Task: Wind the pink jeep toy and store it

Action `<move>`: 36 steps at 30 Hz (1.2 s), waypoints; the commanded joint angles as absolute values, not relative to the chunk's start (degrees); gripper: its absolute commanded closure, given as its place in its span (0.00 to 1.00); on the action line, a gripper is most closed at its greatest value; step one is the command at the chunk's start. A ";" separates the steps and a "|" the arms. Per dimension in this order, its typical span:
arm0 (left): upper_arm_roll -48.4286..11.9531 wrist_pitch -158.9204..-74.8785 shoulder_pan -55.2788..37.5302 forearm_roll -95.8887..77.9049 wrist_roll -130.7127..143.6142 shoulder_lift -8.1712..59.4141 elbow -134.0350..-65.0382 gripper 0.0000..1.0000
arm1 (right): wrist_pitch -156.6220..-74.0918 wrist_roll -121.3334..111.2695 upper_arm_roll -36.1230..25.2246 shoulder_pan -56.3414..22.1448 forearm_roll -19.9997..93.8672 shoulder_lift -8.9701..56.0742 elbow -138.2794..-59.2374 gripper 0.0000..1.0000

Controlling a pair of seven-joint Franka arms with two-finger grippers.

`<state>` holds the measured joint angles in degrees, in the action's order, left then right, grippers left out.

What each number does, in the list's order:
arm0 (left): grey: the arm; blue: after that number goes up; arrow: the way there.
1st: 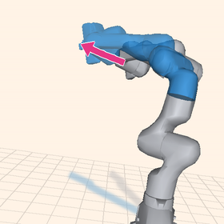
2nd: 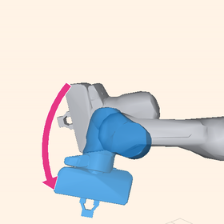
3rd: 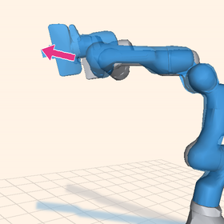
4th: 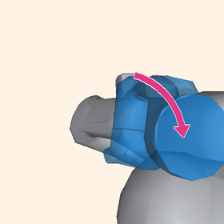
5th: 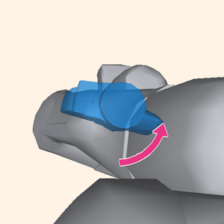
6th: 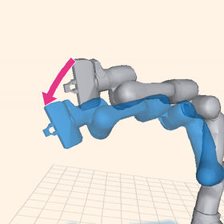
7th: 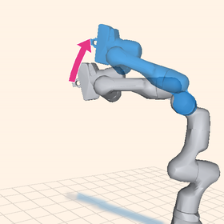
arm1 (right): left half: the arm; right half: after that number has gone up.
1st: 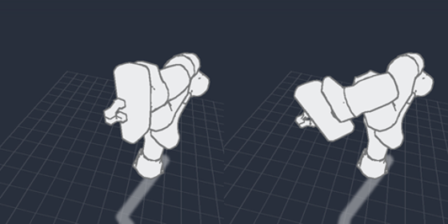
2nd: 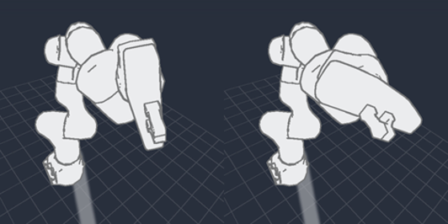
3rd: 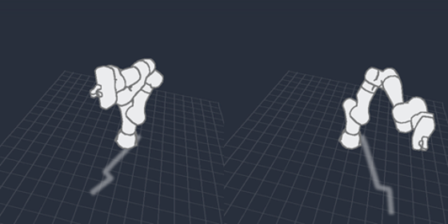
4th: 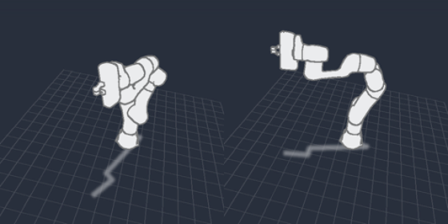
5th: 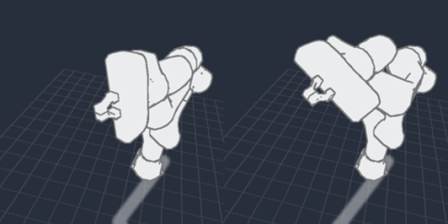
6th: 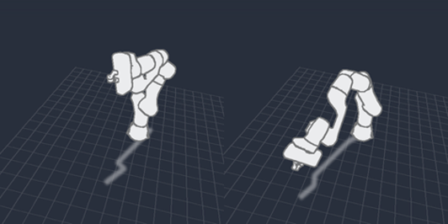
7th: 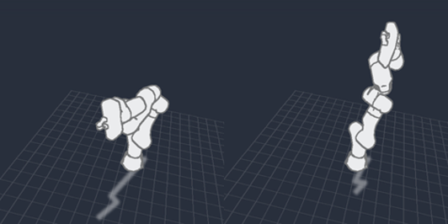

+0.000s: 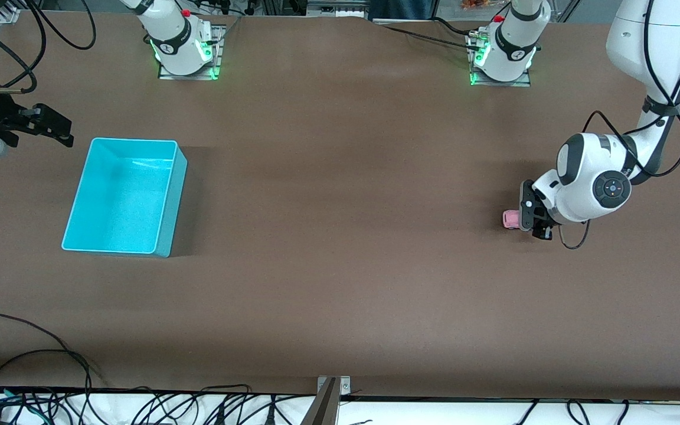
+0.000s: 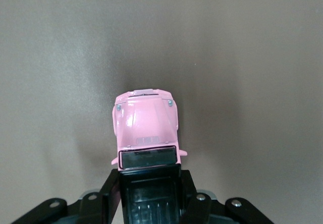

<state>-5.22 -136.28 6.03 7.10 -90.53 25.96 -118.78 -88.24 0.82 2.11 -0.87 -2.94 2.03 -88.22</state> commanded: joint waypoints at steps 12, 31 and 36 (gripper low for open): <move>-5.19 -135.17 8.26 8.61 -89.65 27.68 -118.39 0.89 | -87.80 0.26 2.29 -0.53 -2.90 2.37 -87.45 0.00; -5.27 -135.70 21.26 15.03 -96.85 34.54 -111.27 0.89 | -87.80 0.61 2.20 -0.53 -2.90 2.37 -87.36 0.00; -5.27 -135.79 25.31 15.29 -100.37 36.56 -109.16 0.89 | -87.71 0.62 2.20 -0.53 -2.90 2.37 -87.36 0.00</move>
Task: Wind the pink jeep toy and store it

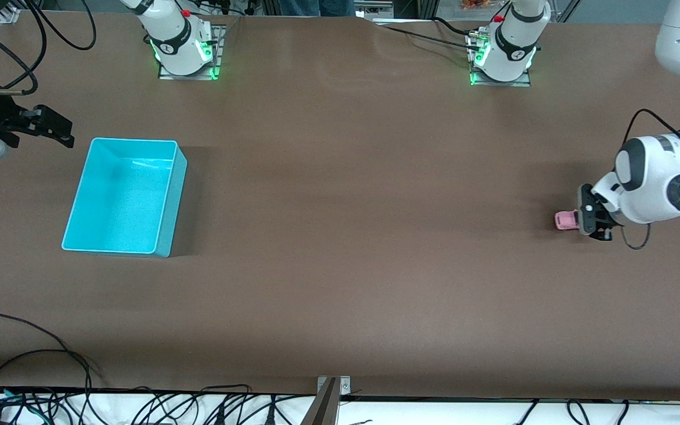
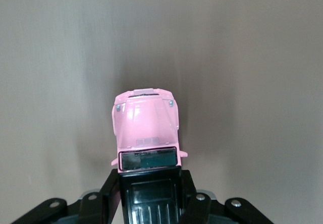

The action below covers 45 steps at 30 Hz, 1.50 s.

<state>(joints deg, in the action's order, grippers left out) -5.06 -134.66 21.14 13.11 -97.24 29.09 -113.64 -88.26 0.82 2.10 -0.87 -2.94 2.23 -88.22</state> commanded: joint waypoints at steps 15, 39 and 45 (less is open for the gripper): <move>-5.27 -135.70 29.62 15.29 -106.00 36.91 -107.49 0.90 | -87.71 0.70 2.20 -0.53 -2.90 2.37 -87.36 0.00; -9.22 -121.47 29.71 14.33 -106.17 31.99 -101.87 0.00 | -87.80 0.70 2.20 -0.53 -2.90 2.46 -87.36 0.00; -12.04 -114.36 29.71 14.33 -102.93 30.76 -98.01 0.00 | -87.71 0.70 2.20 -0.53 -2.90 2.46 -87.36 0.00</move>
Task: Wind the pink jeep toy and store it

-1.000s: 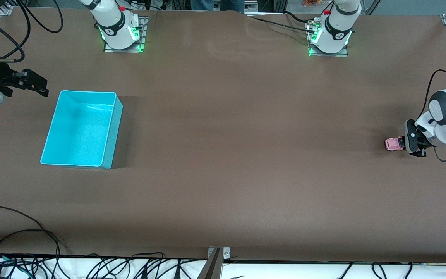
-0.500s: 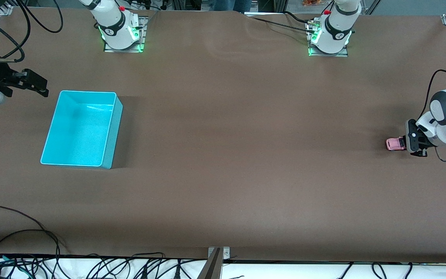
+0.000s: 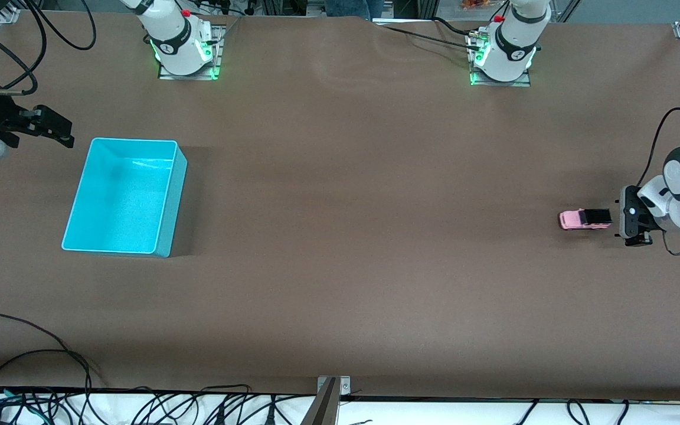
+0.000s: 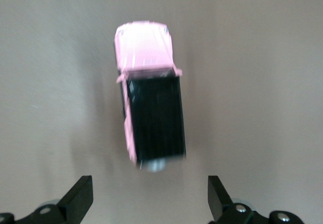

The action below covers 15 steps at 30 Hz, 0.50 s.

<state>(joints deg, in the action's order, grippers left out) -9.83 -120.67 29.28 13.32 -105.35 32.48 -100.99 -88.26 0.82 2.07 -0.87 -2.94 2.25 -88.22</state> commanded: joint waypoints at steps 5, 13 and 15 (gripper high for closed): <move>-14.59 -106.80 29.71 14.33 -98.44 30.50 -93.17 0.00 | -87.71 0.79 2.20 -0.53 -2.90 2.37 -87.36 0.00; -18.45 -97.83 29.62 13.10 -91.50 30.50 -87.11 0.00 | -87.63 0.70 2.20 -0.53 -2.90 2.37 -87.36 0.00; -19.68 -94.68 29.62 13.01 -88.52 30.50 -85.53 0.00 | -87.54 0.70 2.20 -0.53 -2.90 2.37 -87.36 0.00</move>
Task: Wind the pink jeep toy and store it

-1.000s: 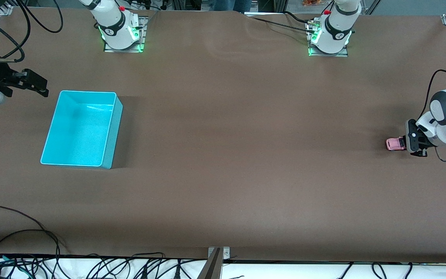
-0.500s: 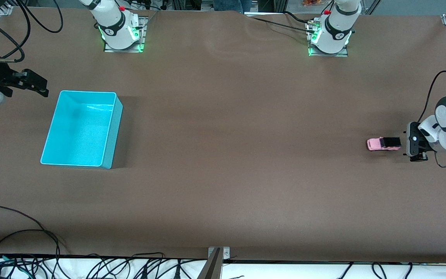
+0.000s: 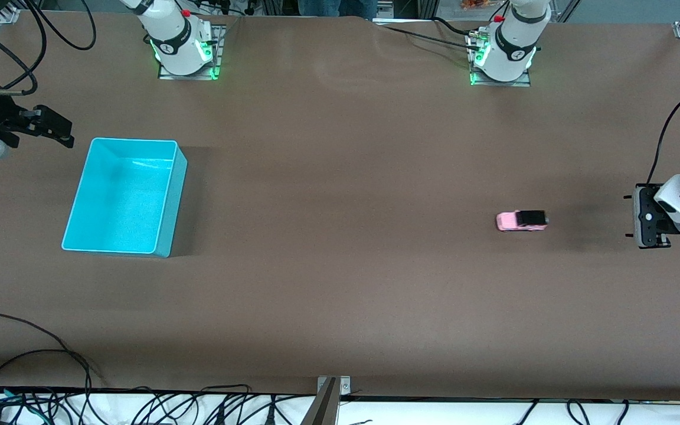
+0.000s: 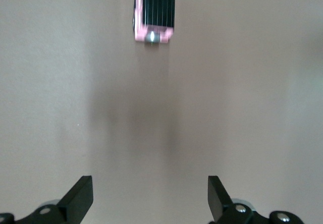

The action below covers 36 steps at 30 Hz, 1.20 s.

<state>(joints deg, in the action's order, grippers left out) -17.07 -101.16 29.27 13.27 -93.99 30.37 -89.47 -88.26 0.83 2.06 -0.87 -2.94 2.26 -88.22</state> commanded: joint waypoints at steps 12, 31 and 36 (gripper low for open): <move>-31.62 -78.59 29.44 13.36 -66.58 27.35 -77.52 0.00 | -87.45 0.44 2.46 -0.53 -3.16 2.46 -87.36 0.00; -37.97 -75.67 28.66 13.09 -48.96 21.54 -77.96 0.00 | -85.61 -0.09 2.11 -0.44 -2.99 2.55 -87.45 0.00; -35.52 -75.94 24.97 12.92 -44.74 18.81 -78.75 0.00 | -85.78 0.09 1.93 -0.44 -2.20 3.08 -87.45 0.00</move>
